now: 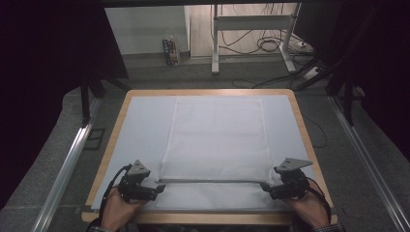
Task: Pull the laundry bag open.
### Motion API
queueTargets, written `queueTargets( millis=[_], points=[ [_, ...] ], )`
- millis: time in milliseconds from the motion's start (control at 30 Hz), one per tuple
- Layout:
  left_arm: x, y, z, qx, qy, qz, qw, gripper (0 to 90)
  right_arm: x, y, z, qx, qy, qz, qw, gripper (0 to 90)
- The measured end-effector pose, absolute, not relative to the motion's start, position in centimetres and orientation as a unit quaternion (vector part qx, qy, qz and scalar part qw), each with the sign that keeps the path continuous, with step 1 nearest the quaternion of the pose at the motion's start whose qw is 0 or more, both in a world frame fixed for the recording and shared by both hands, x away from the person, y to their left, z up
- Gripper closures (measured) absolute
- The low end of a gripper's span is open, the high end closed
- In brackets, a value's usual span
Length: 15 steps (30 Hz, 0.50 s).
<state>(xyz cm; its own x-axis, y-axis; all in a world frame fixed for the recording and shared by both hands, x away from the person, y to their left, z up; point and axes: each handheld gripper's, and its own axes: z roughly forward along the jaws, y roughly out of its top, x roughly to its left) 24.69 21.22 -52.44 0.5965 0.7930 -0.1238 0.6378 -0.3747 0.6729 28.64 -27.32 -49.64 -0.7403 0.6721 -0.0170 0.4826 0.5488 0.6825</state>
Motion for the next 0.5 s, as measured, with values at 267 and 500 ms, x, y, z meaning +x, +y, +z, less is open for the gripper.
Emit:
queueTargets(
  millis=[267,500],
  points=[
    [23.6,21.0,-52.1,0.824,0.434,0.117,0.346,3.3,28.0,-27.5,-49.5,0.328,0.867,0.346,0.141,4.7],
    [22.6,21.6,-51.7,0.819,0.435,0.143,0.346,0.5,27.1,-28.0,-49.3,0.335,0.856,0.364,0.151,0.0]
  ],
)
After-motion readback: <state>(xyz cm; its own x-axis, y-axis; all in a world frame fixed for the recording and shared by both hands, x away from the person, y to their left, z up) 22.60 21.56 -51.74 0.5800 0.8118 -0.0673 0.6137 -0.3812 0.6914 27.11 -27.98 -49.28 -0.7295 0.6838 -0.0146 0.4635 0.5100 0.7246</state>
